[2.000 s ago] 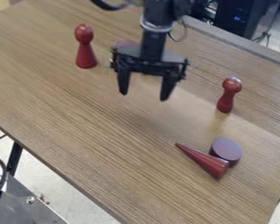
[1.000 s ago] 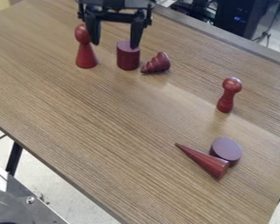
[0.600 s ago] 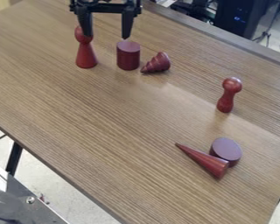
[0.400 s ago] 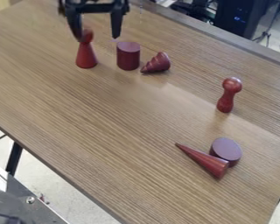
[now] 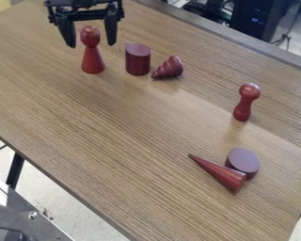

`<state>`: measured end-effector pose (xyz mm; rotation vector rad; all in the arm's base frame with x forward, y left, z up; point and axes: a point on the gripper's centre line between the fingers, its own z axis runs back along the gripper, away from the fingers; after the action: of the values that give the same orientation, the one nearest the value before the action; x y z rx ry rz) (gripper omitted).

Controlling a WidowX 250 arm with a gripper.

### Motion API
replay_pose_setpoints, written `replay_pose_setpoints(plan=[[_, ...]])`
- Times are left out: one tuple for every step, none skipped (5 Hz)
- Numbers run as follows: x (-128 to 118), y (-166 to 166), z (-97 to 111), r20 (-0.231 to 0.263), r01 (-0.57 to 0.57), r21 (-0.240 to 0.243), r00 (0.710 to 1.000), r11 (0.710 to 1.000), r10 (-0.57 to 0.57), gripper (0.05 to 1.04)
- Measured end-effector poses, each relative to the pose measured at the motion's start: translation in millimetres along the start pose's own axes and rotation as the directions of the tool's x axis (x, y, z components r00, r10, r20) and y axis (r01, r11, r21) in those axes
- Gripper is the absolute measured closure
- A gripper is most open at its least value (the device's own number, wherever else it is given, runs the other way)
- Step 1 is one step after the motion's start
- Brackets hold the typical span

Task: Move the bishop to the right

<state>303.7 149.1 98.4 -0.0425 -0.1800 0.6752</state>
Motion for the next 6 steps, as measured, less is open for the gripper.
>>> replay_pose_setpoints(plan=[[8,0,-8,0.011,0.027,0.003,1.000,1.000,-0.028,0.083],[17,-2,-11,0.029,0.044,-0.001,0.999,0.999,-0.044,0.083],[21,-3,-21,0.011,0.048,-0.018,0.999,0.999,-0.048,0.130],[21,3,-32,-0.025,0.039,-0.007,0.999,0.999,-0.040,0.406],[21,4,-32,-0.025,0.030,-0.003,0.999,1.000,-0.030,0.503],[21,3,-32,-0.026,0.033,-0.005,0.999,0.999,-0.033,0.503]])
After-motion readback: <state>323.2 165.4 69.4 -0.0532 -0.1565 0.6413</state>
